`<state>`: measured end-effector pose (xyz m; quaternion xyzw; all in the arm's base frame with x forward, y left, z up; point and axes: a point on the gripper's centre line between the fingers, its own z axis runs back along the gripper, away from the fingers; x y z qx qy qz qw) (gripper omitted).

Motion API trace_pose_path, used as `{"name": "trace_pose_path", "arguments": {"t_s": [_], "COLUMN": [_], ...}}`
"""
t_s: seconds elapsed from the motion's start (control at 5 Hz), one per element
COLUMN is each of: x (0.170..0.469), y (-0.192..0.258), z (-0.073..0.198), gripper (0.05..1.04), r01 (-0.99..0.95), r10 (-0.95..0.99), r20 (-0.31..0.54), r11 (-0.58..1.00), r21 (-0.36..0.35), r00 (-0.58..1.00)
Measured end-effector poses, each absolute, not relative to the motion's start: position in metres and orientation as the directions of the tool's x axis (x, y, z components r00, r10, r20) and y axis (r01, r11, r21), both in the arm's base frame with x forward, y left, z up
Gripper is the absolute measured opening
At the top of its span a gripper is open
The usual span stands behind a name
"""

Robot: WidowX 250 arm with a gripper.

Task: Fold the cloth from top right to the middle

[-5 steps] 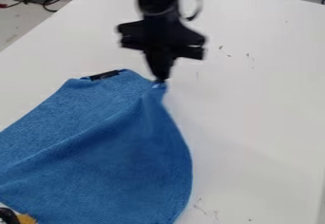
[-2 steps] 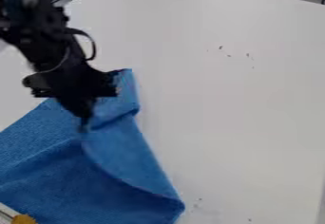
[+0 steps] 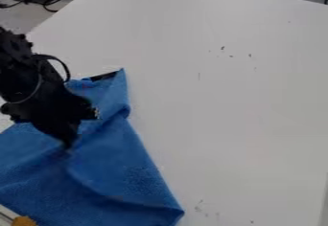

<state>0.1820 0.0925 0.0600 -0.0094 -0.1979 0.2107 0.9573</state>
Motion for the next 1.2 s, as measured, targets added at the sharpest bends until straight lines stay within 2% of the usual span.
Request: {"name": "trace_pose_path", "arguments": {"t_s": [0.4,0.6,0.8,1.0,1.2], "x": [0.172,0.175,0.188,0.195,0.194], "y": [0.095,0.098,0.088,0.068,0.056], "z": [0.065,0.082,0.106,0.116,0.114], "gripper": [0.829,1.011,1.009,1.002,1.001], "r01": [-0.362,-0.303,-0.176,-0.062,-0.028], "r10": [0.356,0.287,0.155,0.045,0.016], "r20": [0.322,0.298,0.252,0.205,0.173], "r11": [0.931,0.953,0.983,0.995,0.997], "r21": [-0.044,0.008,0.061,0.076,0.068], "r00": [0.877,0.91,0.955,0.978,0.985]}}
